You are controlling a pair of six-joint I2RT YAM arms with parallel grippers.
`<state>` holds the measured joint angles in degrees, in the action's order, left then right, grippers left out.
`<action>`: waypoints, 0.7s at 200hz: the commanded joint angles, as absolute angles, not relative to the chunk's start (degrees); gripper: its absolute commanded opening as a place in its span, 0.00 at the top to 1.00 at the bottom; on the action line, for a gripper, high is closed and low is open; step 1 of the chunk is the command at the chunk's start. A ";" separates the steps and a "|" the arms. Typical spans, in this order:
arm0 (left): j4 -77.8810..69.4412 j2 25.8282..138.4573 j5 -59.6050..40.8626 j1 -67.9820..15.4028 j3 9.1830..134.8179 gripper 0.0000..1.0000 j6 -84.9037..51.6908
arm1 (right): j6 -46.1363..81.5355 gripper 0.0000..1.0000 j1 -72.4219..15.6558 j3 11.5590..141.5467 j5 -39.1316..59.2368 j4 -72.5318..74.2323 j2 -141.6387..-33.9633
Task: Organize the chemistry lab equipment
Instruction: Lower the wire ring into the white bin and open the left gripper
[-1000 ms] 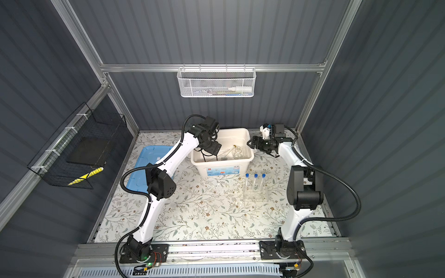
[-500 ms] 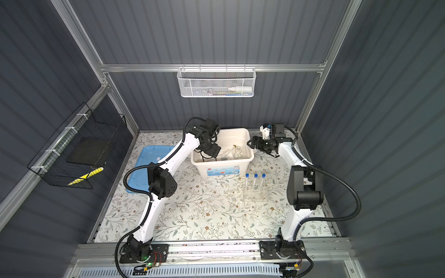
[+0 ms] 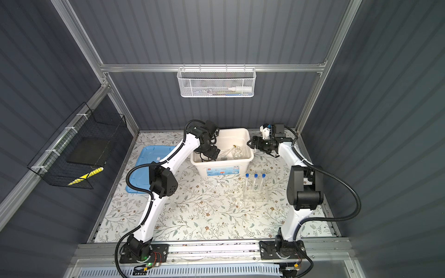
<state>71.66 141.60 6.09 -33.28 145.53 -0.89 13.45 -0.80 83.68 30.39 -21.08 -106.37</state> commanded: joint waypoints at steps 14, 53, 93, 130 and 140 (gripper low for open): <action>74.01 142.56 5.49 -32.81 146.43 0.24 0.46 | 13.23 0.14 -0.88 84.90 30.10 -21.97 -107.29; 74.08 142.47 5.71 -32.78 146.34 0.18 0.57 | 13.32 0.14 -0.88 85.08 30.06 -21.97 -107.23; 74.46 142.43 6.13 -32.78 146.43 0.12 0.42 | 13.10 0.14 -0.94 85.23 29.88 -23.48 -106.78; 73.18 140.85 7.20 -32.78 146.09 0.01 -0.05 | 13.27 0.13 -0.88 85.20 30.15 -23.48 -106.04; 72.59 140.35 7.16 -32.78 145.90 0.01 -0.06 | 13.42 0.13 -0.88 85.25 30.15 -23.52 -105.90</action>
